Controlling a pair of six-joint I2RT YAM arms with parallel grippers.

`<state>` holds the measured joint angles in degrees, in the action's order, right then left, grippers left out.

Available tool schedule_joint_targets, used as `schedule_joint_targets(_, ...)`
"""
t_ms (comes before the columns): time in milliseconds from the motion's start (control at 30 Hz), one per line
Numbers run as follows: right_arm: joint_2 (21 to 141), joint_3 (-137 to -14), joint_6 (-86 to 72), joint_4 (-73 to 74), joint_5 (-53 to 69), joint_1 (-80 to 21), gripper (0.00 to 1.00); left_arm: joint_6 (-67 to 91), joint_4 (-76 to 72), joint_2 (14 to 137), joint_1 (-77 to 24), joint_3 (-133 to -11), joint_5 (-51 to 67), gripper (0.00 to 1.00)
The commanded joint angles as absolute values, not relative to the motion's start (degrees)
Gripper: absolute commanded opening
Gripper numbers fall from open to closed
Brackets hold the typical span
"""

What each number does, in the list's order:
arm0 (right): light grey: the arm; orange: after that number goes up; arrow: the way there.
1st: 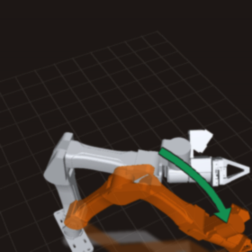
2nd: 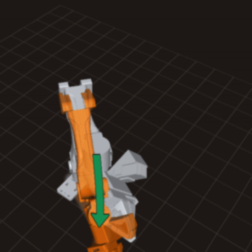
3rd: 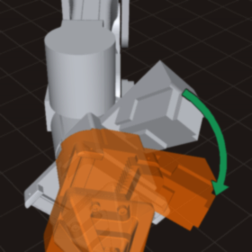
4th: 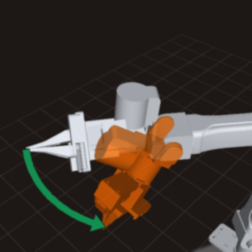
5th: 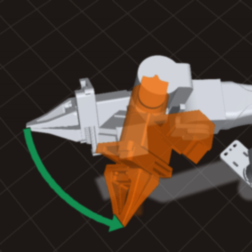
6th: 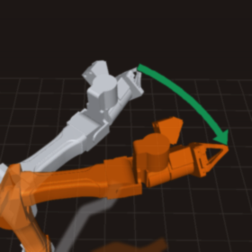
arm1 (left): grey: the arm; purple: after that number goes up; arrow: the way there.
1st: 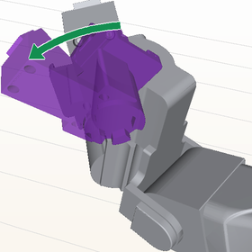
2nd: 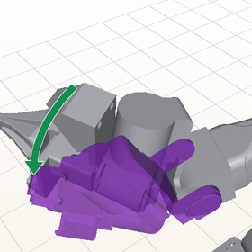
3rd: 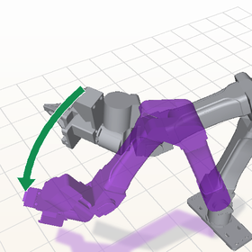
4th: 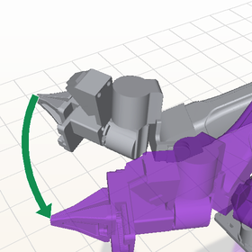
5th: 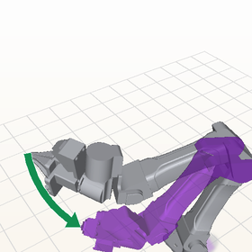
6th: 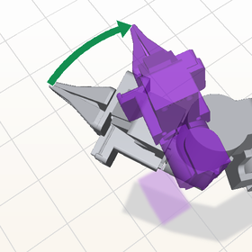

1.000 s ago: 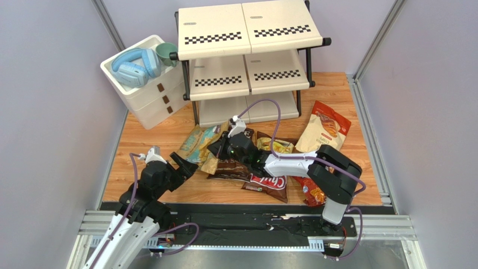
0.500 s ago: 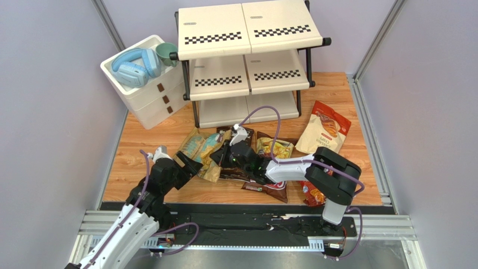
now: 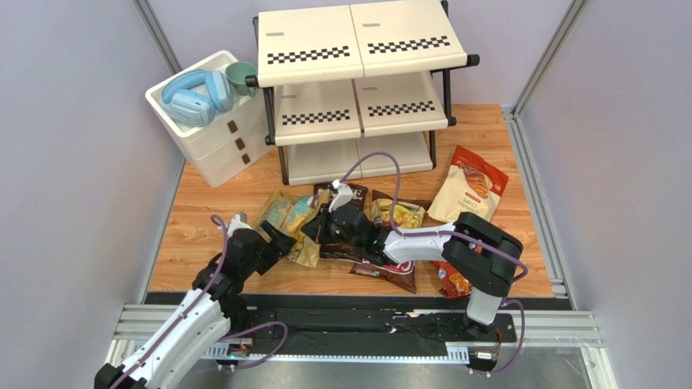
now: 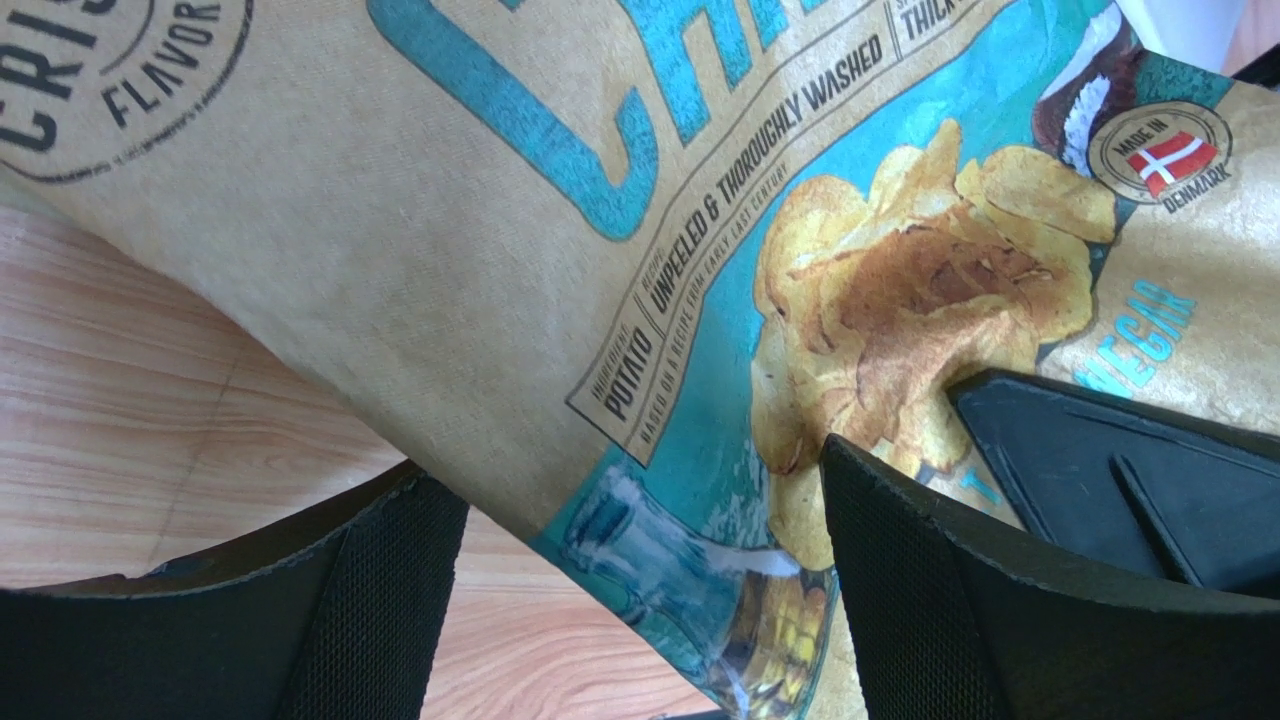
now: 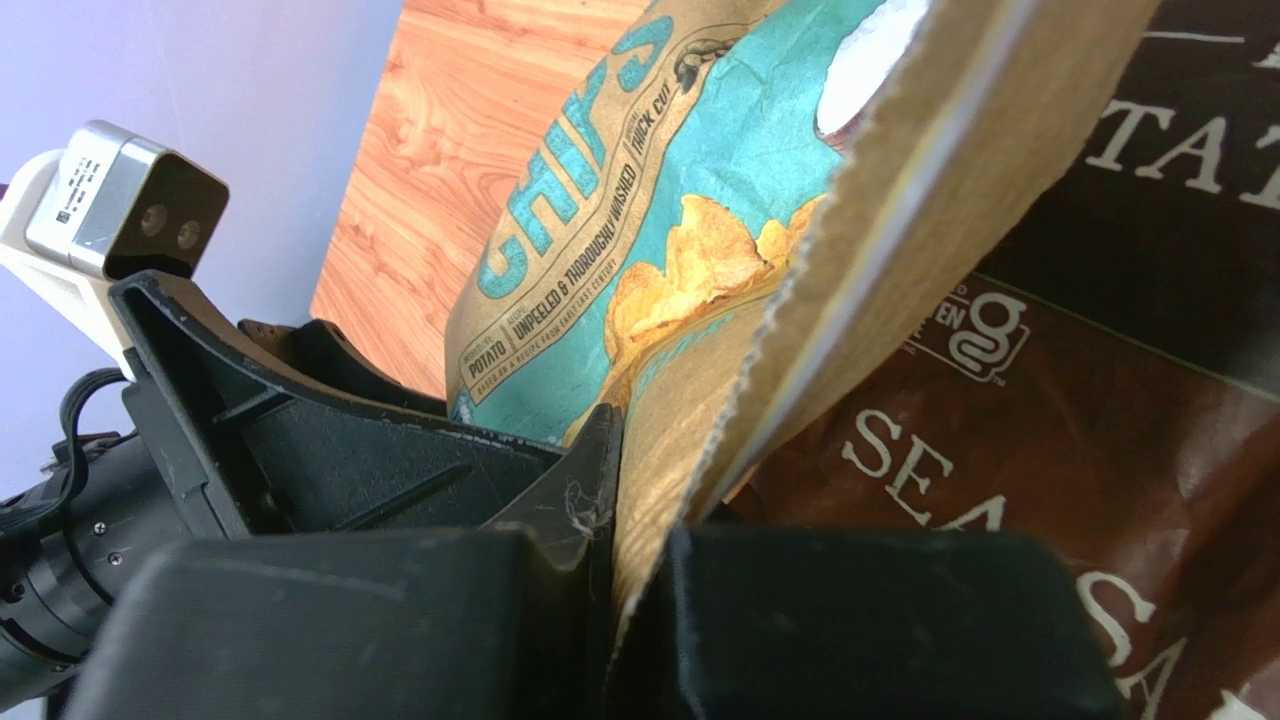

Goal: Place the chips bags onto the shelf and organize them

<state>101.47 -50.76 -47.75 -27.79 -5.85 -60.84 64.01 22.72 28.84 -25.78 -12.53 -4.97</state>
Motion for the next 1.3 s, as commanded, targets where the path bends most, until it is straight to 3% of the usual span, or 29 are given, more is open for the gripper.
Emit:
schedule_joint_targets(0,98.4,-50.9,-46.9,-31.1,-5.0,-61.3,0.01,63.2,17.8,29.9,-25.8,-11.5,-6.5,0.88)
schedule_joint_targets(200,97.5,-49.1,-47.2,-32.8,-4.3,-61.2,0.00,64.1,14.6,27.7,-25.8,-9.2,-8.8,0.88)
schedule_joint_targets(300,97.3,-48.5,-47.7,-33.1,-3.4,-61.1,0.00,64.2,14.0,26.3,-25.8,-9.0,-9.2,0.83)
schedule_joint_targets(567,97.8,-45.9,-50.5,-35.5,-2.8,-62.0,0.00,63.5,13.0,26.7,-25.8,-9.1,-9.7,0.46)
schedule_joint_targets(600,98.0,-45.6,-50.9,-35.9,-3.0,-62.3,0.00,63.5,12.7,26.9,-25.8,-8.9,-9.7,0.35)
schedule_joint_targets(667,98.0,-44.9,-51.5,-36.5,-3.1,-63.3,0.00,63.1,11.8,27.6,-25.8,-8.8,-9.4,0.26)
schedule_joint_targets(700,97.9,-44.7,-51.7,-36.6,-3.4,-63.5,0.00,63.0,11.3,27.8,-25.8,-8.6,-9.2,0.11)
schedule_joint_targets(767,97.7,-43.7,-52.1,-37.2,-4.3,-64.3,0.00,62.9,11.0,28.3,-25.8,-8.7,-9.0,0.09)
schedule_joint_targets(833,97.4,-43.0,-52.4,-37.6,-4.7,-64.9,0.00,62.7,10.6,28.6,-25.8,-8.6,-8.7,0.00)
schedule_joint_targets(933,96.4,-41.7,-52.6,-37.9,-4.4,-65.1,0.00,61.1,9.5,28.0,-25.8,-8.6,-7.3,0.00)
schedule_joint_targets(1033,95.1,-40.3,-53.0,-37.8,-4.7,-65.2,0.12,58.4,9.1,26.5,-25.8,-9.2,-6.2,0.00)
schedule_joint_targets(1067,94.9,-40.3,-52.8,-37.9,-4.8,-65.4,0.39,57.6,9.1,26.2,-25.8,-9.5,-5.9,0.00)
schedule_joint_targets(1167,94.9,-40.7,-52.5,-37.3,-4.6,-65.2,0.64,54.3,9.8,26.7,-25.8,-10.8,-4.4,0.00)
schedule_joint_targets(1267,96.8,-42.7,-52.5,-36.7,-4.2,-65.2,0.65,52.0,10.5,27.9,-25.8,-12.2,-2.5,0.00)
